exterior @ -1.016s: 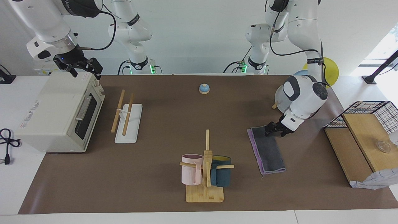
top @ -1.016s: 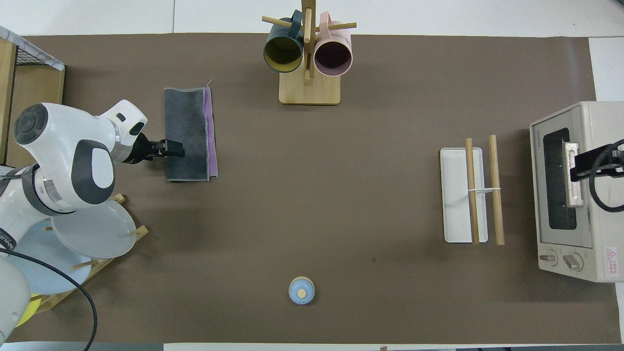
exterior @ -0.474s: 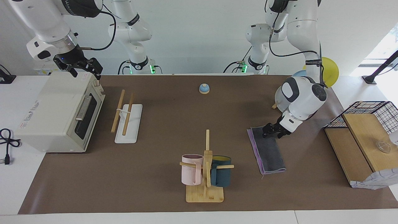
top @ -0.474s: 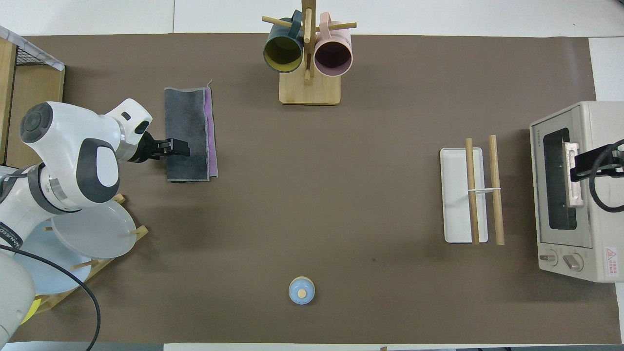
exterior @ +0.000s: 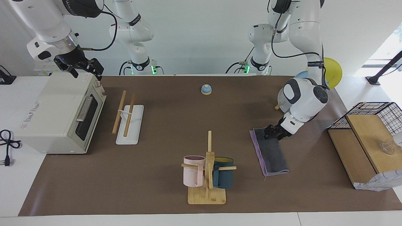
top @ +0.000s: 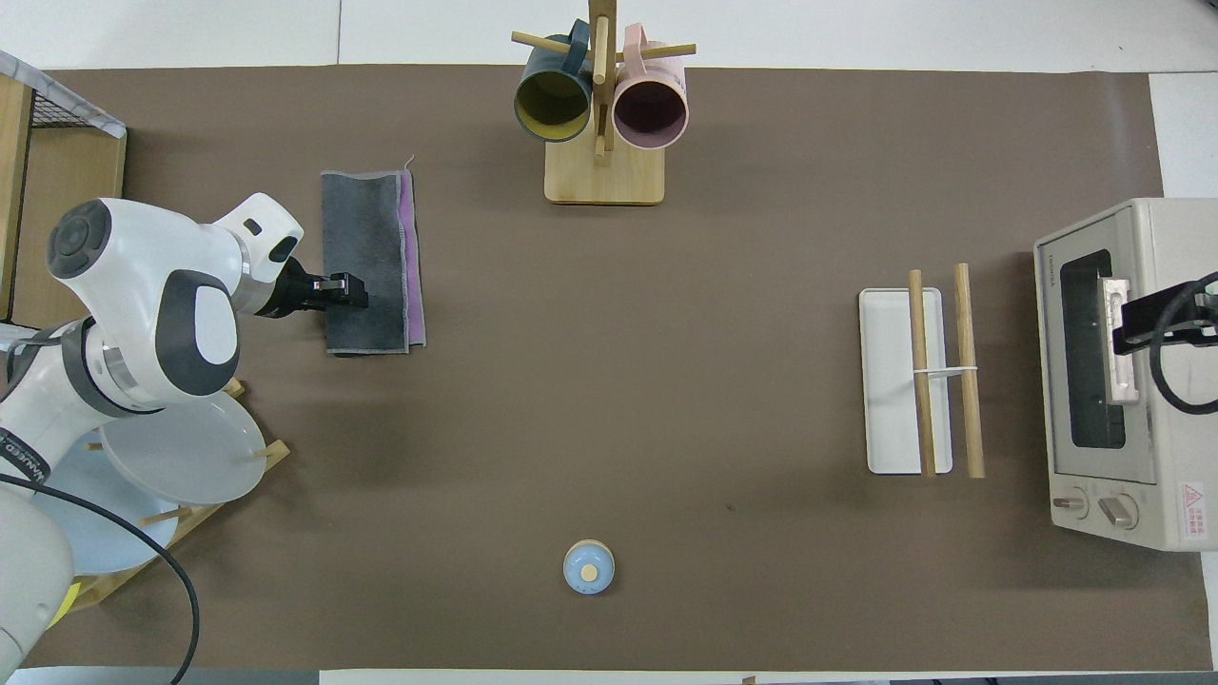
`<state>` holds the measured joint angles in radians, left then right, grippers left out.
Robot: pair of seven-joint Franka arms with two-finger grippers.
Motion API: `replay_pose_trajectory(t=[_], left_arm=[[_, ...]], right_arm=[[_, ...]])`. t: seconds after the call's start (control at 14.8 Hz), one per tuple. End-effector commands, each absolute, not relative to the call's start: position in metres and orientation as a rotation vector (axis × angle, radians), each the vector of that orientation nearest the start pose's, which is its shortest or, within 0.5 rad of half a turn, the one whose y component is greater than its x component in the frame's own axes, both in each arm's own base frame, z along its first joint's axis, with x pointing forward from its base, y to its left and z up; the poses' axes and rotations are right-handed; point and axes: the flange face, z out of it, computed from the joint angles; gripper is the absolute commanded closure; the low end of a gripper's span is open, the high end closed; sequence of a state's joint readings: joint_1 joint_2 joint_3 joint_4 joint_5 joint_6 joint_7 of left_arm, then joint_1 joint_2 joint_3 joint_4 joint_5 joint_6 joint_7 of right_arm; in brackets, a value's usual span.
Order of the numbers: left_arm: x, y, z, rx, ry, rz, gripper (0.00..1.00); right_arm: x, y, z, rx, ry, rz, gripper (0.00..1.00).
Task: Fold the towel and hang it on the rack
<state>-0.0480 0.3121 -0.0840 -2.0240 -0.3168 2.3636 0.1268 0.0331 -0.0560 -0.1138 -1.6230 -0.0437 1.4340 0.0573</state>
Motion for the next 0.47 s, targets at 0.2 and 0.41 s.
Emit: replay_pose_trajectory(t=[0.2, 0.41], left_arm=[[0.5961, -0.0823, 0.2926, -3.402, 0.063, -0.045, 0.6], [0.5963, -0.0822, 0.2928, -3.402, 0.062, -0.047, 0.76]], right_arm=[[0.5148, -0.0507, 0.6196, -3.161, 0.196, 0.226, 0.0], [0.5149, -0.0508, 0.6203, -3.162, 0.194, 0.223, 0.0]])
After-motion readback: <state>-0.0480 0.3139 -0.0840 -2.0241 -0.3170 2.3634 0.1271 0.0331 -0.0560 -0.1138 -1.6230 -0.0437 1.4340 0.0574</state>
